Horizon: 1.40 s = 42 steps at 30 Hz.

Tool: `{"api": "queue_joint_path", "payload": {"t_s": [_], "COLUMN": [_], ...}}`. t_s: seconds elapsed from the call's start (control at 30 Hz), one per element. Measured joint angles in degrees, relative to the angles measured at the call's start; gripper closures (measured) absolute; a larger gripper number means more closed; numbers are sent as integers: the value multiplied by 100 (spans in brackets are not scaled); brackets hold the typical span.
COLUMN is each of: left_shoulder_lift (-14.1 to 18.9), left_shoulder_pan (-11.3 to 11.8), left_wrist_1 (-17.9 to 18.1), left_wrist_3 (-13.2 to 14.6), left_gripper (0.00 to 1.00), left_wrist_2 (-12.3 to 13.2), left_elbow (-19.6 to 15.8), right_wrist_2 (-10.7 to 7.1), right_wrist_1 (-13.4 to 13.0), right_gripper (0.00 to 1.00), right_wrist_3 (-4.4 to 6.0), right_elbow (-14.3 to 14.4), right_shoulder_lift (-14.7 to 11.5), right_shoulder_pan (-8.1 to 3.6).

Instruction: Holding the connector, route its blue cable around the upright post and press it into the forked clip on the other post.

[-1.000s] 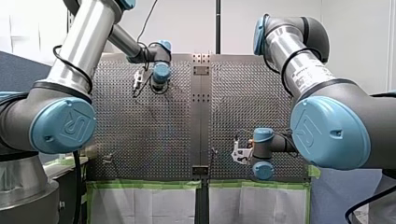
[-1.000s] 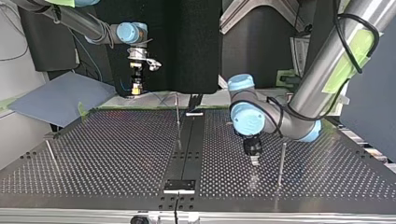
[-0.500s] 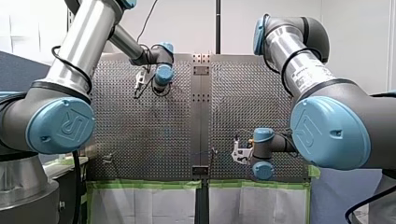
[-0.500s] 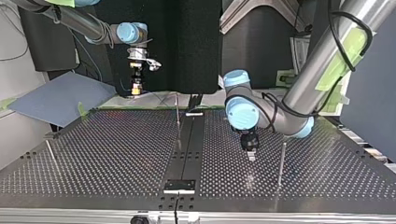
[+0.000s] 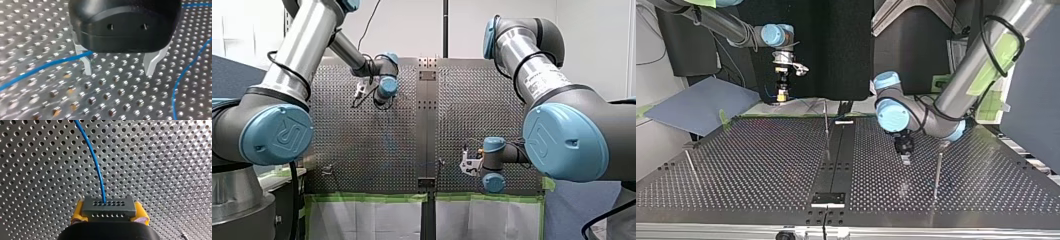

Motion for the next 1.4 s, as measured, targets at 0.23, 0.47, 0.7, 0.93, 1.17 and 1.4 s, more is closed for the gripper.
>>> {"api": "queue_joint_path", "payload": {"t_s": [0.23,0.47,0.7,0.93,1.17,1.4], "left_shoulder_lift": [-301,-627,-776,-975,-1342,-1506], "left_shoulder_pan": [-61,-114,-108,-124,-180,-200], "left_wrist_1": [43,147,239,272,262,260], "left_wrist_3": [329,396,403,420,409,374], "left_gripper": [0,0,0,0,0,0], "left_wrist_2": [25,-21,-37,-59,-65,-52], "left_elbow": [-2,-37,-81,-92,-97,-131], "right_wrist_2": [0,0,0,0,0,0], "right_wrist_1": [0,12,11,0,13,31], "right_gripper": [100,100,100,100,100,100], "right_wrist_3": [0,-7,-10,-11,-11,-18], "right_elbow": [-1,0,5,4,5,4], "right_shoulder_lift": [0,0,0,0,0,0], "right_shoulder_pan": [6,8,12,13,13,18]}}
